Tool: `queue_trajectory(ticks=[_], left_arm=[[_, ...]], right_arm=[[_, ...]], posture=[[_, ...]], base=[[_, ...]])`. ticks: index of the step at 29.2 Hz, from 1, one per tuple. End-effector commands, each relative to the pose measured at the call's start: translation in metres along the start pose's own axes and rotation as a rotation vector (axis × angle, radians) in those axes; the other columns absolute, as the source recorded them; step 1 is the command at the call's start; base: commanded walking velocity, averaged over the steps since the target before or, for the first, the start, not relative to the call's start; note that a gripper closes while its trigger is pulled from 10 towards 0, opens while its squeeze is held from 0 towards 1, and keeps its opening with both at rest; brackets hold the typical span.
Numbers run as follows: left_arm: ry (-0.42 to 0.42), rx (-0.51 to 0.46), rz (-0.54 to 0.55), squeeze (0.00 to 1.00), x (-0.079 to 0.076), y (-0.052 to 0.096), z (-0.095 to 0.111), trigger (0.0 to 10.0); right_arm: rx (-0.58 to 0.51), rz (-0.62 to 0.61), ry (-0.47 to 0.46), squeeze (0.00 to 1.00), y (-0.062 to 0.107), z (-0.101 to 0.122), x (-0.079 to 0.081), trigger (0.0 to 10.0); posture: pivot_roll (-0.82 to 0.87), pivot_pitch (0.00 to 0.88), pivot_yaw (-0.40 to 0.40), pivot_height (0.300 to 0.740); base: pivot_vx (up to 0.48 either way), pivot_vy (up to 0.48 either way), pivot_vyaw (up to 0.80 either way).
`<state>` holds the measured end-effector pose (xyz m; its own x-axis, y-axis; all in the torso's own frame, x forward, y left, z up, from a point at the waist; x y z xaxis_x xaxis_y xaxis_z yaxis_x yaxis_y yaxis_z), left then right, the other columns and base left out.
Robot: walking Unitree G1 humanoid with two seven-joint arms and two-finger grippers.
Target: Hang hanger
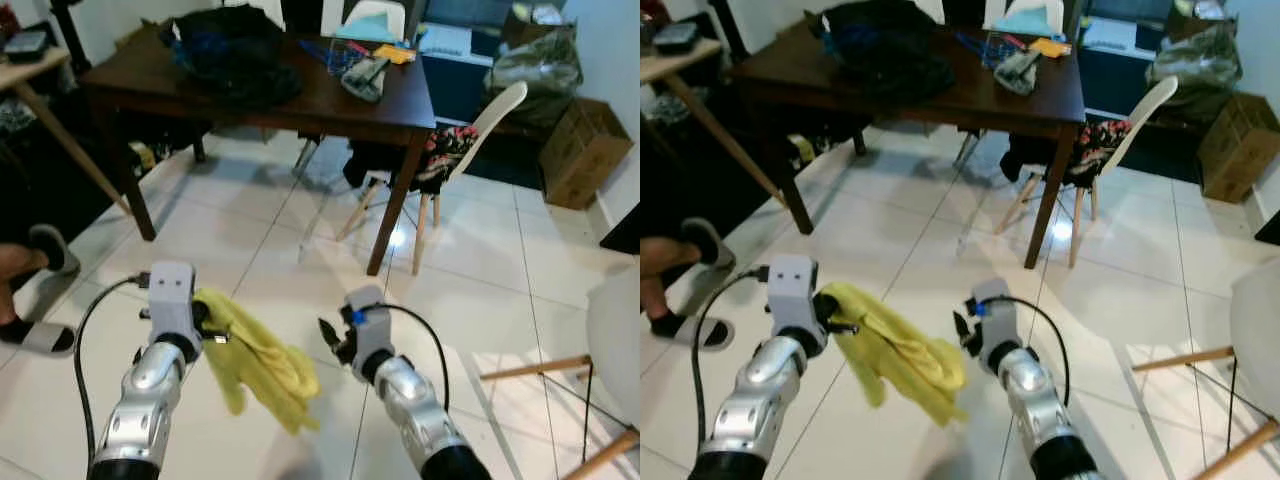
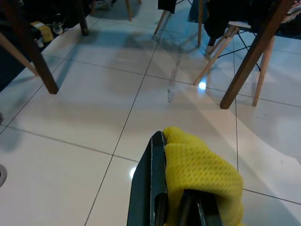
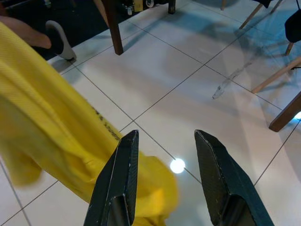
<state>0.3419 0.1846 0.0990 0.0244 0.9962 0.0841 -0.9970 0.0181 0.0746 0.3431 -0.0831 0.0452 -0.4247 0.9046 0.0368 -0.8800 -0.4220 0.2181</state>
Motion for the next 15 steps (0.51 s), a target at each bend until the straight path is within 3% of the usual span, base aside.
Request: queue_trajectory(ticks=[1,15], left_arm=[[0.003,0.001,0.001,0.0,-0.0001,0.0001,0.0,10.0],[-0.011,0.001,-0.004,0.0,0.0003,0.0006,0.0003,10.0]], right_arm=[[0.026,-0.016,-0.019,0.0,0.0025,-0.0061,-0.0043,10.0],[0.013,-0.036,-0.046,0.0,0.0012,-0.0027,-0.0081,10.0]], posture=[[-0.04,0.102,-0.034,0.74],[-0.03,0.088,-0.039,0.74]], base=[[0.442,0.0,0.0],[0.442,0.0,0.0]])
Point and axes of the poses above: a point about 5 cm out from each wrist's last joint towards the gripper, its own y axis pointing back from the gripper into the wrist, its own z axis along the axis of the wrist's last joint, x = y × z, the point moved 4 cm from there along -y, pointing out of the wrist towards the gripper, and after that the axes turned 4 degrees about -y, right-handed, at the moved point
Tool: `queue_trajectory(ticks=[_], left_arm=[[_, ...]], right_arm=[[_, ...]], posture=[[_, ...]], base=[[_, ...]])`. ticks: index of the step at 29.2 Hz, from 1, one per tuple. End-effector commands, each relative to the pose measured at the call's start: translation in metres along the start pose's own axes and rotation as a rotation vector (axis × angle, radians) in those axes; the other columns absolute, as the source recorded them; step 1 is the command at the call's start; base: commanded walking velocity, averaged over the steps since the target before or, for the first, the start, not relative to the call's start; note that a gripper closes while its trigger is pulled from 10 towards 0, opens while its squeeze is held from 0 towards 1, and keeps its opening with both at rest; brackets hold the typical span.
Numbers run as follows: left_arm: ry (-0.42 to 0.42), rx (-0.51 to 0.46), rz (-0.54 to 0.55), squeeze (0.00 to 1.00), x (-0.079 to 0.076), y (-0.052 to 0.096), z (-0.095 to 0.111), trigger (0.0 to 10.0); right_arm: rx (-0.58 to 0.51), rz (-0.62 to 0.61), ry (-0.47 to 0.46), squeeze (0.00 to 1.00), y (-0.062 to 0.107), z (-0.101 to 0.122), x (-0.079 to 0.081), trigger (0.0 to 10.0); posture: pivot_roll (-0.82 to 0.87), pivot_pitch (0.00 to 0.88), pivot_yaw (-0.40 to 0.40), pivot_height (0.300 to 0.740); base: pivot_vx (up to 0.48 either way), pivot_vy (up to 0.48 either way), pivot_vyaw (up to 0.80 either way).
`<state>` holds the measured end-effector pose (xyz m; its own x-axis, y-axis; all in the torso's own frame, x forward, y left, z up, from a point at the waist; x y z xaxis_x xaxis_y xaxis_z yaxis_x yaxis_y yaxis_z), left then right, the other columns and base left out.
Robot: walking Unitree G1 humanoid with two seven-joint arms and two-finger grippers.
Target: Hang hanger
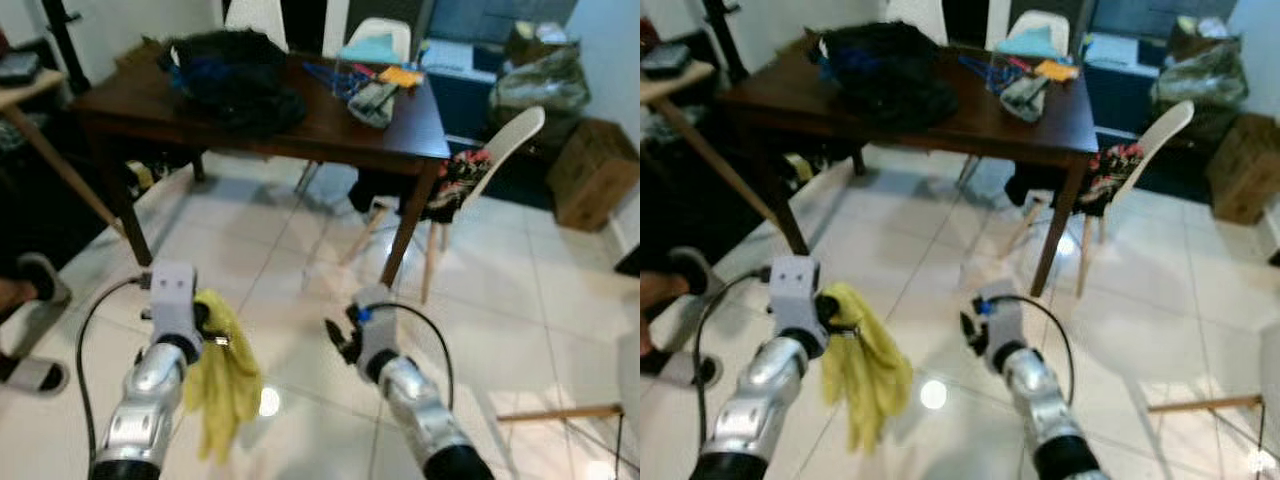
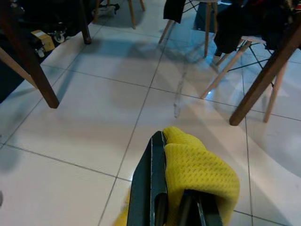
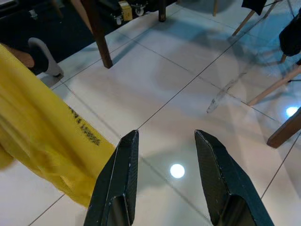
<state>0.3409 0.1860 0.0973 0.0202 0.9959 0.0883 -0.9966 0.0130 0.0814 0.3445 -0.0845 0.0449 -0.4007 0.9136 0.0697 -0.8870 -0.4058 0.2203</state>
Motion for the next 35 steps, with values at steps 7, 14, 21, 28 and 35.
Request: queue_trajectory(ticks=[7,14,21,28,35], left_arm=[[-0.028,-0.011,-0.016,0.0,-0.001,-0.001,0.004,10.0],[-0.03,-0.012,-0.019,0.0,-0.001,-0.001,0.005,10.0],[-0.031,-0.014,-0.021,0.0,0.0,-0.002,0.006,10.0],[-0.034,-0.017,-0.023,0.0,0.001,-0.002,0.007,10.0],[-0.043,-0.028,-0.029,0.0,0.0,-0.003,0.012,10.0]], right_arm=[[-0.006,-0.019,-0.018,0.0,-0.001,0.005,-0.007,10.0],[-0.017,-0.015,-0.019,0.0,-0.001,0.007,-0.005,10.0],[-0.024,-0.009,-0.017,0.0,-0.002,0.008,-0.003,10.0],[-0.045,-0.002,-0.023,0.0,-0.004,0.015,-0.001,10.0],[-0.084,-0.016,-0.047,0.0,-0.007,0.028,-0.001,10.0]], posture=[[-0.03,0.085,-0.039,0.74],[-0.03,0.086,-0.037,0.74],[-0.03,0.086,-0.036,0.74],[-0.03,0.087,-0.035,0.74],[-0.02,0.091,-0.035,0.74]], base=[[0.442,0.0,-0.71],[0.442,0.0,-0.5],[0.441,0.0,0.0],[0.439,0.0,0.0],[0.442,0.0,-0.11]])
Point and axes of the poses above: a point about 5 cm out from each wrist's last joint towards the gripper, its own y axis pointing back from the gripper into the wrist, its own z axis along the axis of the wrist's last joint, x = y × z, the point moved 4 cm from there along -y, pointing out of the wrist towards the gripper, and after that the axes turned 4 degrees about -y, right-handed, at the moved point
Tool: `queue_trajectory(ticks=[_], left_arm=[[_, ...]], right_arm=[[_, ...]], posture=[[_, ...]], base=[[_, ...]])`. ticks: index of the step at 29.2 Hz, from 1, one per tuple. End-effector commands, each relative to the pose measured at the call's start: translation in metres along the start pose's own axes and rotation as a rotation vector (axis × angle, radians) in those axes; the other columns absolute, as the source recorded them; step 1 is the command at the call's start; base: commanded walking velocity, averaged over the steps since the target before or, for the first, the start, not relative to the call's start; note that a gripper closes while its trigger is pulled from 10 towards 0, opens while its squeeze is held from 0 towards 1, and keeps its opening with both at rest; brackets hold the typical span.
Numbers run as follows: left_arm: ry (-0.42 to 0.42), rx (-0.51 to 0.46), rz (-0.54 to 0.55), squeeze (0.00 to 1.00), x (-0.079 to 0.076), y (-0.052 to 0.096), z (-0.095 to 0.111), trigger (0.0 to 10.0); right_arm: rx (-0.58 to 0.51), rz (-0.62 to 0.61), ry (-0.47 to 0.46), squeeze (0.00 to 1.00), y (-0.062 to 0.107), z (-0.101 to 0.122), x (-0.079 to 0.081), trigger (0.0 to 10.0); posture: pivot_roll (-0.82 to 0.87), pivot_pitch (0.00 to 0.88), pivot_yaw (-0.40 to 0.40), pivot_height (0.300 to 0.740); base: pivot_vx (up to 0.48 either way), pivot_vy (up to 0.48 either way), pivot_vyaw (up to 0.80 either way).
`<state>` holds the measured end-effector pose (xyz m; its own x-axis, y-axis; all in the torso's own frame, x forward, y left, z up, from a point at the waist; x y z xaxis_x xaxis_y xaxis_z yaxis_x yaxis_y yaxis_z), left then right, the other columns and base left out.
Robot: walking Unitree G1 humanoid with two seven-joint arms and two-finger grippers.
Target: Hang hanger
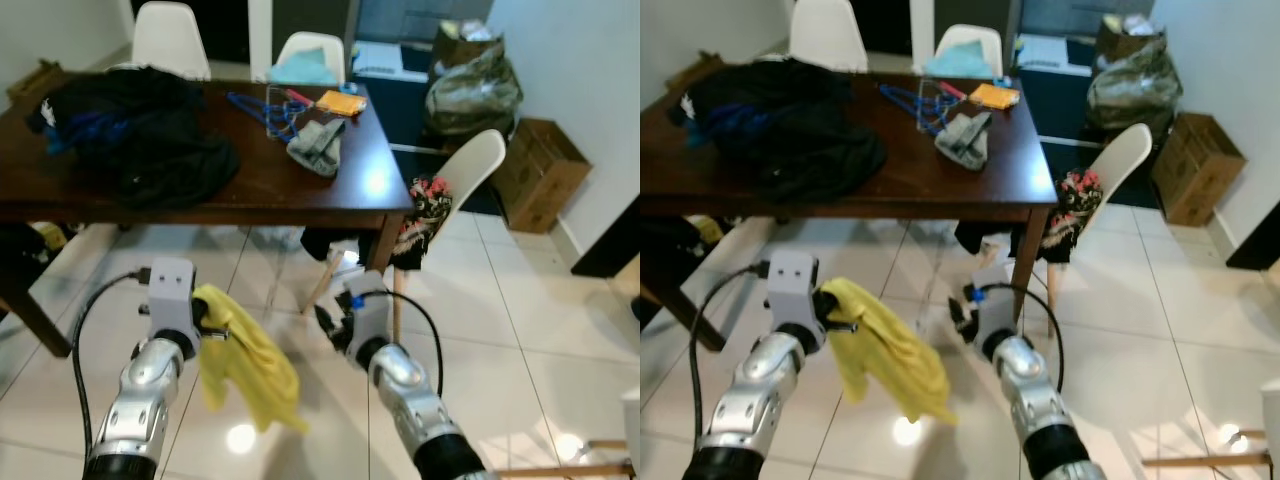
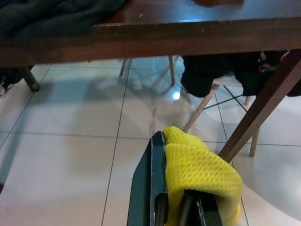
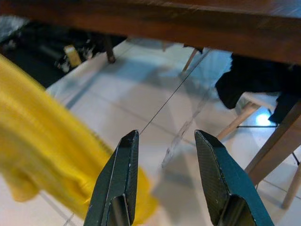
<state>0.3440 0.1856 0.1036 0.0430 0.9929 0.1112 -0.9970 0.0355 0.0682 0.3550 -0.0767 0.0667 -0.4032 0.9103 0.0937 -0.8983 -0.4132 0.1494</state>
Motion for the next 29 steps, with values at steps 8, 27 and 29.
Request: queue_trajectory(ticks=[8,27,29], left_arm=[[-0.086,-0.12,-0.031,0.0,-0.002,-0.007,0.043,10.0],[-0.254,-0.663,0.136,0.0,0.049,-0.02,0.266,10.0],[-0.263,-0.672,0.1,0.0,0.041,-0.022,0.271,10.0]], right_arm=[[-0.122,-0.016,-0.03,0.0,-0.008,0.042,-0.003,10.0],[-0.336,0.041,-0.042,0.0,-0.015,0.123,0.004,10.0],[-0.336,0.035,-0.042,0.0,-0.015,0.123,0.004,10.0]], posture=[[-0.02,0.108,-0.04,0.74],[0.0,0.107,-0.057,0.74],[0.0,0.107,-0.057,0.74]], base=[[0.441,0.0,-0.3],[0.437,0.0,0.0],[0.435,0.0,0.0]])
Point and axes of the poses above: a point about 5 cm out from each wrist's last joint towards the gripper, its own y axis pointing back from the gripper into the wrist, its own z axis along the axis of the wrist's last joint, x = y × z, the point moved 4 cm from there along -y, pointing out of the wrist towards the gripper, and after that the axes turned 4 degrees about -y, right-handed, at the moved point
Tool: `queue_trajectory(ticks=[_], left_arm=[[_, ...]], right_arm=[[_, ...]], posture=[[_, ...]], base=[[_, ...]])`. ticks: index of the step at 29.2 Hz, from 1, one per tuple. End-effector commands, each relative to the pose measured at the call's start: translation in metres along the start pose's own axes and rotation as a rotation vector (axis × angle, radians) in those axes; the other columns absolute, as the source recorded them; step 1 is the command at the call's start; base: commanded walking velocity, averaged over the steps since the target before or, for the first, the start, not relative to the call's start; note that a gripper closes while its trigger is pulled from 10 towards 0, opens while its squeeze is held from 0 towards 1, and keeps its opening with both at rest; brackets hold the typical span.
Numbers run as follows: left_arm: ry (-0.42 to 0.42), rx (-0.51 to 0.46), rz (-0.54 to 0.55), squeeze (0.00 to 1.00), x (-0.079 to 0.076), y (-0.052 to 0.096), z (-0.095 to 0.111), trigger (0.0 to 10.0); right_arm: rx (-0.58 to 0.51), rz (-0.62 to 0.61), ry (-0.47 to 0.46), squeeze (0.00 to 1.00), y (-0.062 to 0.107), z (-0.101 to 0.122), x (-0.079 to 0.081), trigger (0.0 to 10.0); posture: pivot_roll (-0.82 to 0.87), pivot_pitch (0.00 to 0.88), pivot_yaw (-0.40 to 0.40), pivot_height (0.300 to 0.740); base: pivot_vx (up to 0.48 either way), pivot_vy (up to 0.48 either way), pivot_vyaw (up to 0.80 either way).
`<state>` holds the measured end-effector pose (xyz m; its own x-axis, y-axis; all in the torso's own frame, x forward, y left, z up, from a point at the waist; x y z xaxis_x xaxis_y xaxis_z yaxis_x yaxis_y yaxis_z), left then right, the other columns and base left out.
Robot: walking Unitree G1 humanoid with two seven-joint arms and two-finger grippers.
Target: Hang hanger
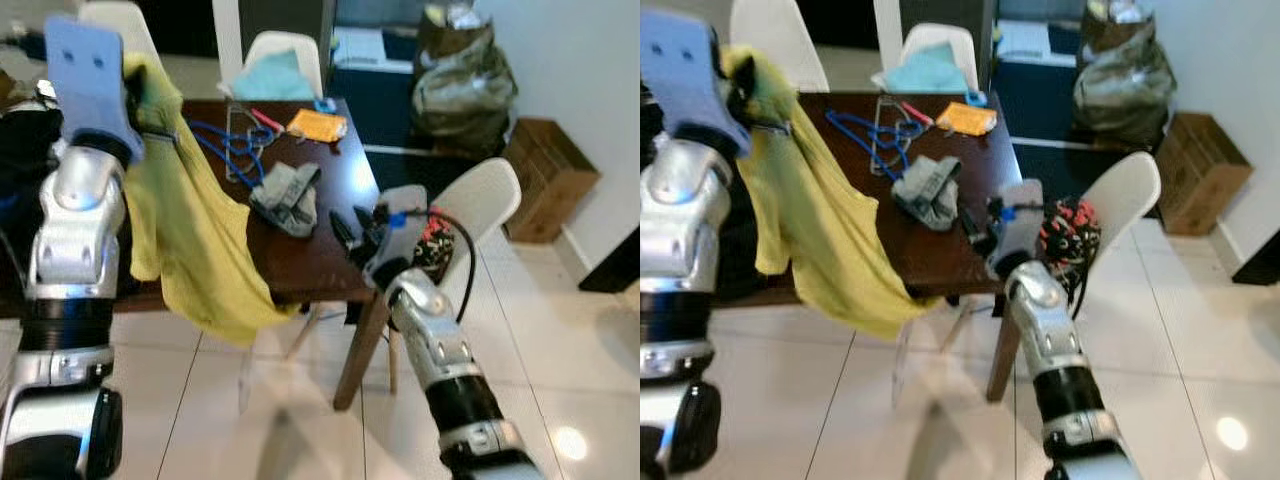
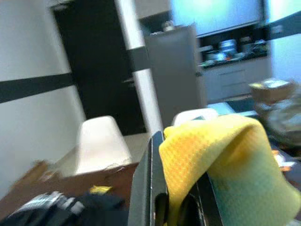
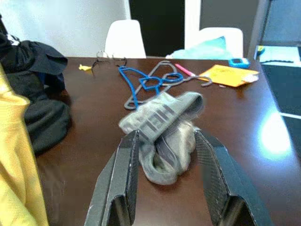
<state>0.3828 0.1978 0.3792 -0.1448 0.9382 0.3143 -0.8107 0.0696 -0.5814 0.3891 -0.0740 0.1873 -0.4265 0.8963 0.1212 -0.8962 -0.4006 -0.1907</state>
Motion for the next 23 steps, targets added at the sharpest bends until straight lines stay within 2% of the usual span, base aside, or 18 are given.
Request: queue_trajectory(ticks=[1,2,4,5,6,11,14,17,20,21,22,23], left_arm=[[0.018,-0.01,-0.082,0.0,-0.02,-0.003,0.001,10.0],[0.018,-0.01,-0.082,0.0,-0.02,-0.003,0.001,10.0],[0.026,-0.041,-0.216,0.0,-0.059,-0.006,0.01,10.0],[0.029,-0.052,-0.256,0.0,-0.073,-0.006,0.013,10.0],[0.029,-0.058,-0.273,0.0,-0.079,-0.006,0.014,10.0],[0.041,-0.056,-0.306,0.0,-0.088,-0.008,0.014,10.0],[0.056,-0.058,-0.366,0.0,-0.1,-0.006,0.013,10.0],[0.051,-0.063,-0.37,0.0,-0.101,-0.006,0.013,10.0],[0.019,-0.076,-0.284,0.0,-0.084,-0.018,0.015,10.0],[0.019,-0.076,-0.284,0.0,-0.084,-0.018,0.015,10.0],[0.0,-0.083,-0.241,0.0,-0.073,-0.023,0.017,10.0],[0.0,-0.083,-0.241,0.0,-0.073,-0.023,0.017,10.0]], right_arm=[[0.003,-0.008,-0.019,0.0,0.0,-0.002,0.001,10.0],[0.003,-0.008,-0.019,0.0,0.0,-0.002,0.001,10.0],[0.0,-0.034,-0.024,0.0,0.001,0.0,-0.003,10.0],[-0.001,-0.04,-0.024,0.0,0.001,0.0,-0.005,10.0],[-0.001,-0.042,-0.024,0.0,0.001,0.001,-0.005,10.0],[0.001,-0.045,-0.022,0.0,0.003,0.001,-0.007,10.0],[0.006,-0.053,-0.023,0.0,0.005,0.0,-0.009,10.0],[0.006,-0.056,-0.024,0.0,0.005,-0.001,-0.01,10.0],[0.002,-0.06,-0.026,0.0,0.004,0.001,-0.009,10.0],[0.002,-0.06,-0.026,0.0,0.004,0.001,-0.009,10.0],[0.001,-0.06,-0.027,0.0,0.004,0.001,-0.009,10.0],[0.001,-0.06,-0.027,0.0,0.004,0.001,-0.009,10.0]], posture=[[-0.01,0.102,-0.053,0.74],[-0.01,0.102,-0.053,0.74],[-0.01,0.104,-0.049,0.74],[-0.01,0.104,-0.049,0.74],[-0.01,0.104,-0.049,0.74],[-0.02,0.107,-0.047,0.74],[-0.02,0.108,-0.048,0.74],[-0.02,0.108,-0.048,0.74],[-0.02,0.11,-0.048,0.74],[-0.02,0.11,-0.048,0.74],[-0.02,0.109,-0.049,0.74],[-0.02,0.109,-0.049,0.74]], base=[[0.431,0.0,0.0],[0.431,0.0,0.0],[0.429,0.0,0.0],[0.428,0.0,0.0],[0.428,0.0,0.0],[0.429,0.0,0.0],[0.428,0.0,0.0],[0.431,0.0,0.0],[0.425,0.0,0.0],[0.42,0.0,0.0],[0.409,0.0,0.0],[0.409,0.0,0.0]])
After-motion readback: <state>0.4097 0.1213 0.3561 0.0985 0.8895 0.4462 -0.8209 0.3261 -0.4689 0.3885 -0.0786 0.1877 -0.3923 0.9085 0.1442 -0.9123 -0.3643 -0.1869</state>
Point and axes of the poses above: a point about 5 cm out from each wrist's last joint towards the gripper, its own y axis pointing back from the gripper into the wrist, its own z axis along the axis of the wrist's last joint, x = y × z, the point moved 4 cm from there along -y, pointing out of the wrist towards the gripper, and after that the axes turned 4 degrees about -y, right-handed, at the moved point
